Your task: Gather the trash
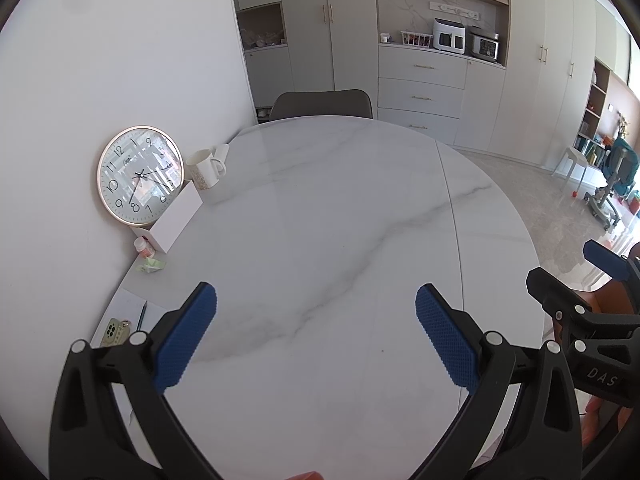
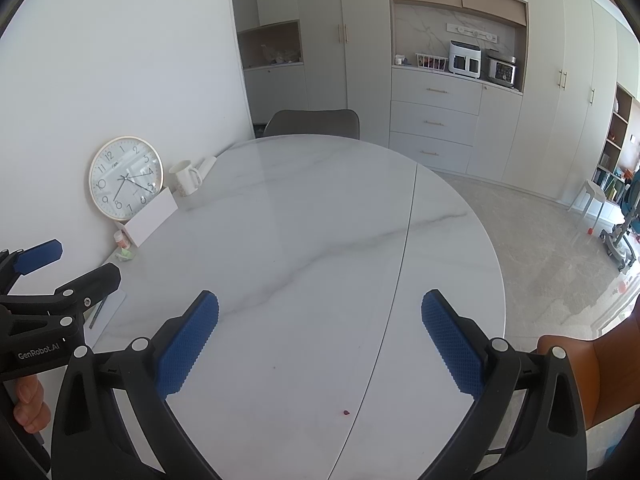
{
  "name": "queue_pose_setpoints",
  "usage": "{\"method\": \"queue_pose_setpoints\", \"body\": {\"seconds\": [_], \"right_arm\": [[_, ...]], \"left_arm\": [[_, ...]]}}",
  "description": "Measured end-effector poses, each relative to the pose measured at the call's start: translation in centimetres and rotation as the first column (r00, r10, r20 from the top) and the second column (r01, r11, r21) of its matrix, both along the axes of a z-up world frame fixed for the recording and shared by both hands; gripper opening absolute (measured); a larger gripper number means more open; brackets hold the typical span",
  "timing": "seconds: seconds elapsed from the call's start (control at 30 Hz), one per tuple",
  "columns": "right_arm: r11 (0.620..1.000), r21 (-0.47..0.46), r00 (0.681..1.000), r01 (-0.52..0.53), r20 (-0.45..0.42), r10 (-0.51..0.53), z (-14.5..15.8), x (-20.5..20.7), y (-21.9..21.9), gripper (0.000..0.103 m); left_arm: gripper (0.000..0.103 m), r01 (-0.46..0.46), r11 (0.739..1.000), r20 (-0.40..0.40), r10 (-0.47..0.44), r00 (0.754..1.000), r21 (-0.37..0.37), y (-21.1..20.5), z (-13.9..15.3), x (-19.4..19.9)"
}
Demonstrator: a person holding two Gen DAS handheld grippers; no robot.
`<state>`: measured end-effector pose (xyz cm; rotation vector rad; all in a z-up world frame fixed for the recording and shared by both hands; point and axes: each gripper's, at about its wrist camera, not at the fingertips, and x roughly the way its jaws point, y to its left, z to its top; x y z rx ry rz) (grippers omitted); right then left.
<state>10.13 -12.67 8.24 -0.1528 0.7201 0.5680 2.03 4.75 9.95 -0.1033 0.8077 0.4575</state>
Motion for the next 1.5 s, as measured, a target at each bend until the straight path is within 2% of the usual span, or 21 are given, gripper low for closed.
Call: {"method": "queue_pose_setpoints", "body": {"seconds": [1.03, 1.33, 1.5], "right_arm": [[1.000, -0.007, 1.000, 0.011, -0.005, -0.011, -0.27, -0.34, -0.07, 0.101], [1.000, -0.012, 1.000, 0.011, -0.012, -0.012, -0.41, -0.57, -0.04, 0.101], [1.000, -0.011, 1.000, 0.013, -0.013, -0.013, -0.42, -0.63, -0.08, 0.101]], "left_arm": [[0.096, 0.012, 1.000, 0.017, -0.011, 1.000, -0.017, 0.01, 0.11, -0.47], [0.096, 0.001, 1.000, 0.025, -0.001, 1.000, 0.004, -0.08, 0.07, -0.43], [0.096, 0.027, 0.999, 0.012, -0.027, 1.000, -0.017, 0.01, -0.07, -0.11]]}}
